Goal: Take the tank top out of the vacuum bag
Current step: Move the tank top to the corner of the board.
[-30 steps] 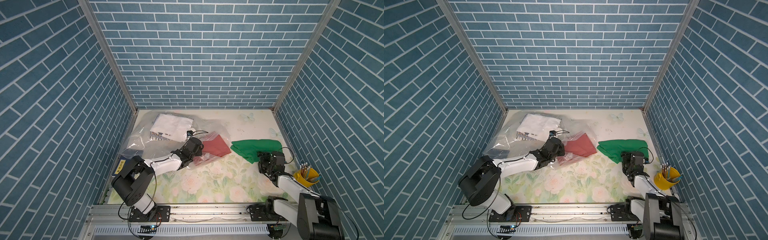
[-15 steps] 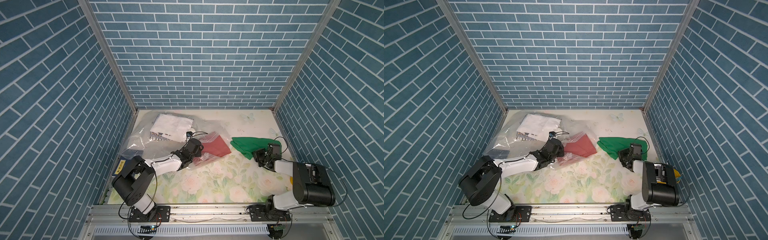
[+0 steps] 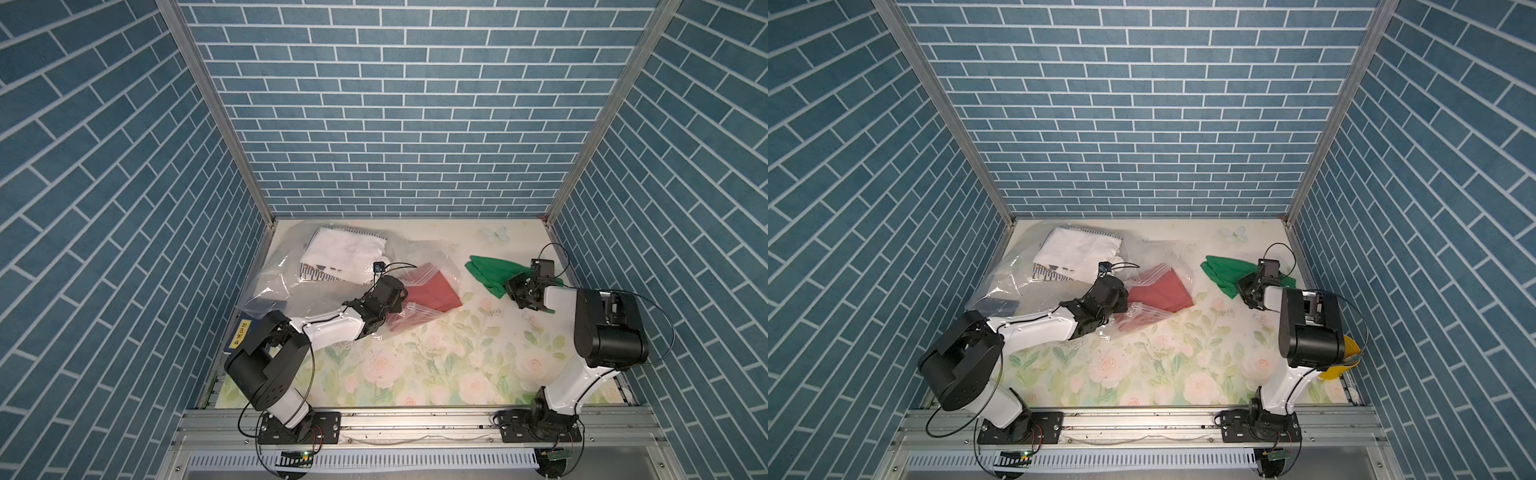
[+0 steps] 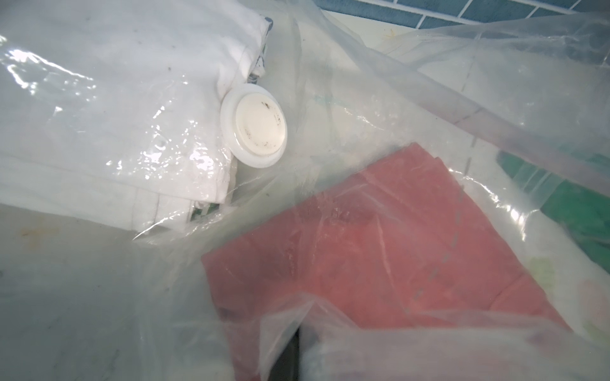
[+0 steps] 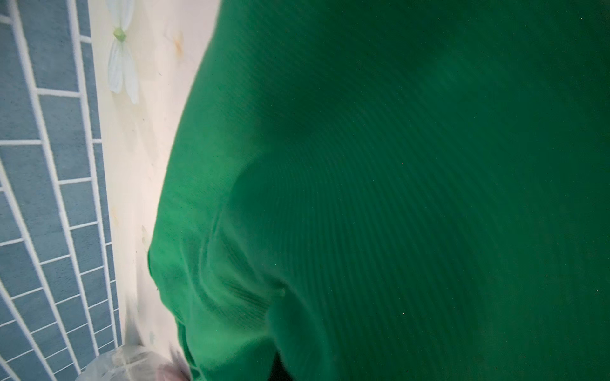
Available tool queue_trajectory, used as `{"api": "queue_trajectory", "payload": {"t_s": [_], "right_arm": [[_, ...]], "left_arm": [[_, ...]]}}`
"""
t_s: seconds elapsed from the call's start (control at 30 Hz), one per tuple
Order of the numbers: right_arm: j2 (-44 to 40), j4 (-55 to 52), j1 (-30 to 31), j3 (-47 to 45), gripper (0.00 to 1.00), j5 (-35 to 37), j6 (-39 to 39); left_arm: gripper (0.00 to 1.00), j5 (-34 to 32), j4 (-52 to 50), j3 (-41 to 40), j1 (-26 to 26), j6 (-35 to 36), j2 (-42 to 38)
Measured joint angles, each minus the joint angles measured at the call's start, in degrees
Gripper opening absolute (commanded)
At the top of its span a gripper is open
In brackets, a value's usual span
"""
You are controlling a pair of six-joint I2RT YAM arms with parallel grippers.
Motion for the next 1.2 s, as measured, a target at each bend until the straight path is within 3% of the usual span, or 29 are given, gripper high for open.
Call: {"api": "queue_trajectory", "payload": {"t_s": [0.57, 0.8, 0.9, 1.03, 1.2], "right_arm": [[29.94, -14.82, 1.40, 47.08, 0.00, 0.13, -11.30], [36.65, -18.08, 3.02, 58.36, 0.00, -2.01, -13.29], [37.29, -18.88, 3.74, 59.58, 0.13, -2.25, -15.50], [33.73, -16.65, 4.74, 54.38, 0.54, -2.49, -18.84], [20.55, -12.33, 5.38, 34.75, 0.72, -1.42, -19.15]], "left_arm": [[0.03, 0.52, -4.07, 13.62, 2.71, 2.01, 10.38], [0.03, 2.14, -5.05, 18.34, 3.41, 3.26, 14.21], [0.03, 3.32, -4.85, 17.90, 3.78, 3.43, 14.32], [0.03, 5.42, -3.32, 15.10, 4.66, 3.41, 13.25], [0.04, 8.02, -1.79, 13.20, 5.31, 3.41, 12.39]]}}
